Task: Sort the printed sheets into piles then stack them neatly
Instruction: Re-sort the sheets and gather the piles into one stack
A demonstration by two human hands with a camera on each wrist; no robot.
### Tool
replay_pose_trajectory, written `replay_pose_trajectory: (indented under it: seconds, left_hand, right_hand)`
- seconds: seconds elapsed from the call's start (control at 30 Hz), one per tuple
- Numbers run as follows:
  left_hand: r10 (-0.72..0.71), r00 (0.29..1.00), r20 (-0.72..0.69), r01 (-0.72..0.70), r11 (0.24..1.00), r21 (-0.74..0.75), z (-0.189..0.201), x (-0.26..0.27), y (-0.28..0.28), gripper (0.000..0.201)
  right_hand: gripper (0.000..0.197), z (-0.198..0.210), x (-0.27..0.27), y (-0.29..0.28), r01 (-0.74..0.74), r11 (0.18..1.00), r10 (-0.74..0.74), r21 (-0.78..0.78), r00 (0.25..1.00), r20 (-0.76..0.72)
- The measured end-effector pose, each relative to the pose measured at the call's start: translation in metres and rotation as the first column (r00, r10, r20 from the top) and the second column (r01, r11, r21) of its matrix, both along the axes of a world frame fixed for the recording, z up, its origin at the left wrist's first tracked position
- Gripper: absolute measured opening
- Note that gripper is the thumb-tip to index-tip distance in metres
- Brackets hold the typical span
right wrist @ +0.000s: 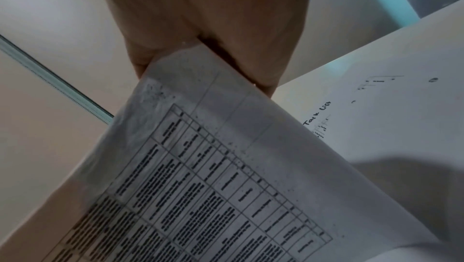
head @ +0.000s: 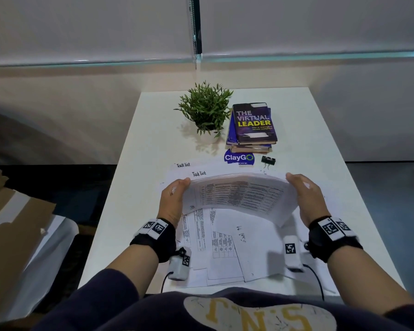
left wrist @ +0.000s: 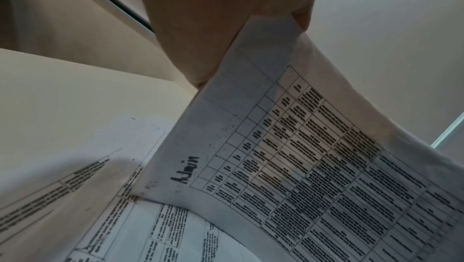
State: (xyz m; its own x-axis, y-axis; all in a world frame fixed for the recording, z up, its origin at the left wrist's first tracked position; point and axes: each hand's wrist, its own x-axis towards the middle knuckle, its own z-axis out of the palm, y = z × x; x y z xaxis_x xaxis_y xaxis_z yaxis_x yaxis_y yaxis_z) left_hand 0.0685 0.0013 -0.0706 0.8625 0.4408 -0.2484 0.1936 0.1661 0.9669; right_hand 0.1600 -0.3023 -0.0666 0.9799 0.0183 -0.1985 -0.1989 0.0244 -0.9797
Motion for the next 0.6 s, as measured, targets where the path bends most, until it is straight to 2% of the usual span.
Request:
replay_pose_trajectory:
  seconds: [0.07,0.13,0.23,0.3,0.37,0.43,0.5,0.6]
  left_hand:
    - [0.003,1.0,-0.006,-0.003,1.0,-0.008,0.0,0.0,0.001,0.033]
    - [-0.011,1.0,0.014,0.011,1.0,-0.014,0.0,-0.003,0.0,0.037]
    - [-0.067,0.998,-0.007,0.067,0.996,0.065,-0.007,-0.009,0.002,0.047]
    - [-0.079,0.996,-0.049,0.083,0.992,0.097,-0.01,-0.01,0.001,0.04]
    - [-0.066,0.995,-0.07,0.076,0.985,0.152,-0.008,-0.006,-0.002,0.026]
    - [-0.042,0.996,-0.081,0.053,0.989,0.139,-0.005,-0.002,-0.002,0.02]
    - [-0.024,0.997,-0.071,0.028,0.998,0.06,-0.003,0.0,0.003,0.027]
    - [-0.092,0.991,-0.093,0.093,0.996,-0.002,-0.007,-0.003,0.01,0.042]
  right_hand:
    - [0.034,0.001,-0.001,-0.002,0.003,1.0,-0.003,-0.019,1.0,0.007]
    - [0.054,0.001,-0.004,-0.005,-0.028,0.999,0.029,-0.043,0.999,0.019]
    - [0.088,-0.005,-0.009,-0.011,-0.086,0.995,0.085,-0.049,0.996,-0.018]
    - [0.083,-0.012,-0.01,-0.012,-0.104,0.994,0.101,-0.035,0.992,-0.077]
    - [0.06,-0.016,-0.008,-0.007,-0.087,0.996,0.084,-0.025,0.991,-0.107]
    - [0.044,-0.015,-0.004,-0.002,-0.036,0.999,0.033,-0.02,0.99,-0.135]
    - [0.049,-0.014,0.002,-0.005,-0.052,0.999,0.051,0.001,0.989,-0.14]
    - [0.078,-0.02,0.004,-0.013,-0.143,0.989,0.137,-0.029,0.978,-0.155]
